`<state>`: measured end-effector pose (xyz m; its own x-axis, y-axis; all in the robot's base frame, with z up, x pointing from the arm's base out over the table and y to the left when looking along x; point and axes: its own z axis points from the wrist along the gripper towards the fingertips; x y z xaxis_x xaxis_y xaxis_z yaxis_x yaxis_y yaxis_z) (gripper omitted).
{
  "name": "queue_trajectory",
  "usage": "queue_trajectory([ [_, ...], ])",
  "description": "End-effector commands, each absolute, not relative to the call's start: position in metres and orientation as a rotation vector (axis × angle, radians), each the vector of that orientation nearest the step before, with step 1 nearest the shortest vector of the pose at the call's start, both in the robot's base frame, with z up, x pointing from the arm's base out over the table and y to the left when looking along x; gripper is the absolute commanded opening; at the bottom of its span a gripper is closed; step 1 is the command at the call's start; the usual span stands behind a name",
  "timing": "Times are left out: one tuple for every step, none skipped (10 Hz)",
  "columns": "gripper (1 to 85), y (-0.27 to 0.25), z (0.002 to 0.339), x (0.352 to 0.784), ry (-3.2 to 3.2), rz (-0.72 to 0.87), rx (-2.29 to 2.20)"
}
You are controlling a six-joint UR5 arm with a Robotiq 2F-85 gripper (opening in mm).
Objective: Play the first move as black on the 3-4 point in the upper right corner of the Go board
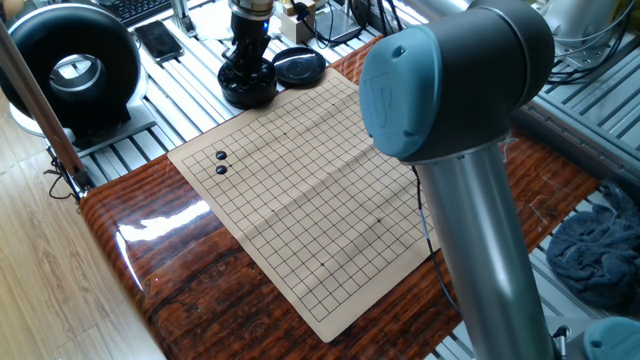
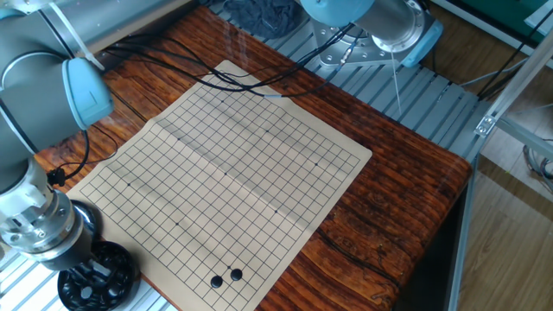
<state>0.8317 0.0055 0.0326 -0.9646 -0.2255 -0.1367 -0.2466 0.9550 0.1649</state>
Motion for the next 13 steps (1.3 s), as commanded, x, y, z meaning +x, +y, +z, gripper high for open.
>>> queue_trajectory([
  [14.7,0.002,0.045,0.828,3.004,0.292,-0.363],
  [14.7,0.001,0.047,0.827,3.007,0.288,-0.369],
  [14.7,0.0,0.05,0.827,3.01,0.288,-0.372],
  [14.3,-0.002,0.052,0.827,3.011,0.272,-0.38],
  [14.3,-0.007,0.054,0.829,3.011,0.248,-0.394],
  [14.3,-0.01,0.055,0.83,3.011,0.231,-0.409],
  [14.7,-0.014,0.056,0.831,3.01,0.204,-0.431],
  [15.0,-0.016,0.054,0.833,3.008,0.189,-0.445],
  [15.0,-0.024,0.052,0.837,2.996,0.138,-0.479],
  [14.3,-0.03,0.05,0.84,2.988,0.097,-0.501],
  [14.3,-0.03,0.05,0.84,2.989,0.102,-0.498],
  [14.3,-0.03,0.05,0.839,2.99,0.1,-0.498],
  [15.0,-0.03,0.05,0.839,2.99,0.1,-0.503],
])
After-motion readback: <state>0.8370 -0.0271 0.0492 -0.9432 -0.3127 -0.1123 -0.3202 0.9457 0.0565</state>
